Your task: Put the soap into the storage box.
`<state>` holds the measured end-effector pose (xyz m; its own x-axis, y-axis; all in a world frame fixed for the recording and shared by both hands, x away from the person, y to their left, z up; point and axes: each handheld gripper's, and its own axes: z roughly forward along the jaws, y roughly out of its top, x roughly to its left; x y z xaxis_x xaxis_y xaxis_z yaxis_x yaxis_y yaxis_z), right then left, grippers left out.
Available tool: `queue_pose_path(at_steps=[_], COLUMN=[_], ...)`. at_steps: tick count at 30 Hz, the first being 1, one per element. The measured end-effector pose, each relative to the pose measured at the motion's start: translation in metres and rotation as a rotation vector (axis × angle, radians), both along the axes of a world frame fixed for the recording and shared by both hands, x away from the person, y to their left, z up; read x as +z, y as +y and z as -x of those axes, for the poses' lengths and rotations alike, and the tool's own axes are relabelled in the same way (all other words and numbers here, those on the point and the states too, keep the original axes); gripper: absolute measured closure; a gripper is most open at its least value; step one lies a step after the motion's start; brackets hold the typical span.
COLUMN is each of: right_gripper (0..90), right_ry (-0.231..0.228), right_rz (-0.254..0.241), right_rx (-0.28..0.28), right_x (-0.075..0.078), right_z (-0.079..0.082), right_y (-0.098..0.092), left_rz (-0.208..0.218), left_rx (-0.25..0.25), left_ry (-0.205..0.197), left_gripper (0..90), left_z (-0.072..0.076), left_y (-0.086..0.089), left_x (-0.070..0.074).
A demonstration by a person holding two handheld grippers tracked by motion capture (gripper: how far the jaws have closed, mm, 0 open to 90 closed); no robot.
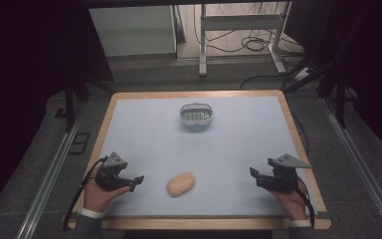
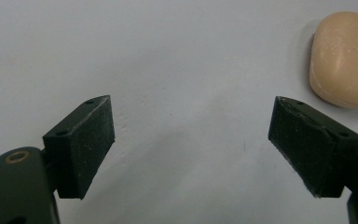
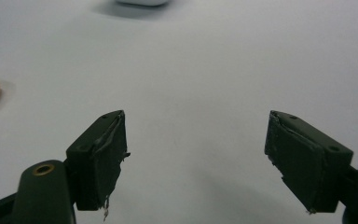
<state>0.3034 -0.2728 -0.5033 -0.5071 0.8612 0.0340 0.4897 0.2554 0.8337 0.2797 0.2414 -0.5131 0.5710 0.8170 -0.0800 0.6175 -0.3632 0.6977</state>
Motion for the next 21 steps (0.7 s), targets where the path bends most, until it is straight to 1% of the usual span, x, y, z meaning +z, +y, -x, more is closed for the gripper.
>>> queue_pose_path(at_steps=[3,5,7,8,9,10,11,12,13,15,18,21], right_gripper=[20.7,20.7,20.7,20.6,20.6,20.4,20.4,20.4,20.4,20.4,20.4,20.3], right_ry=[-0.009,-0.006,-0.003,0.005,0.005,0.010,0.010,0.012,0.014,0.010,-0.001,0.003], right_rz=[-0.008,-0.024,-0.026,-0.016,-0.016,-0.004,-0.004,0.007,0.006,0.008,0.027,0.037], right_rx=[0.001,0.004,0.006,0.007,0.007,0.008,0.008,0.008,0.008,0.006,0.003,-0.002], right_x=[0.001,0.001,0.000,-0.003,-0.003,-0.005,-0.005,-0.006,-0.006,-0.005,-0.004,-0.005], right_z=[0.000,-0.001,-0.002,-0.004,-0.004,-0.005,-0.005,-0.005,-0.005,-0.004,-0.003,-0.002], right_y=[-0.005,-0.008,-0.009,-0.010,-0.010,-0.009,-0.009,-0.008,-0.007,-0.006,-0.003,-0.002], left_rz=[-0.021,-0.039,-0.044,-0.042,-0.042,-0.046,-0.056,-0.060,-0.059,-0.066,-0.066,-0.067], left_rx=[0.012,0.019,0.020,0.009,0.009,0.004,-0.001,-0.019,-0.029,-0.042,-0.057,-0.071], left_ry=[0.013,0.019,0.022,0.030,0.030,0.031,0.031,0.027,0.028,0.028,0.027,0.028], left_gripper=[15.0,15.1,15.1,15.0,14.9,14.8,14.8,14.7,14.7,14.7,14.7,14.9], left_z=[-0.005,-0.006,-0.006,-0.006,-0.006,-0.006,-0.005,-0.004,-0.003,-0.003,-0.002,-0.003], left_y=[-0.003,-0.005,-0.006,-0.008,-0.008,-0.010,-0.012,-0.015,-0.017,-0.019,-0.020,-0.021], left_x=[0.001,0.000,0.000,0.001,0.001,0.002,0.003,0.006,0.008,0.010,0.013,0.014])
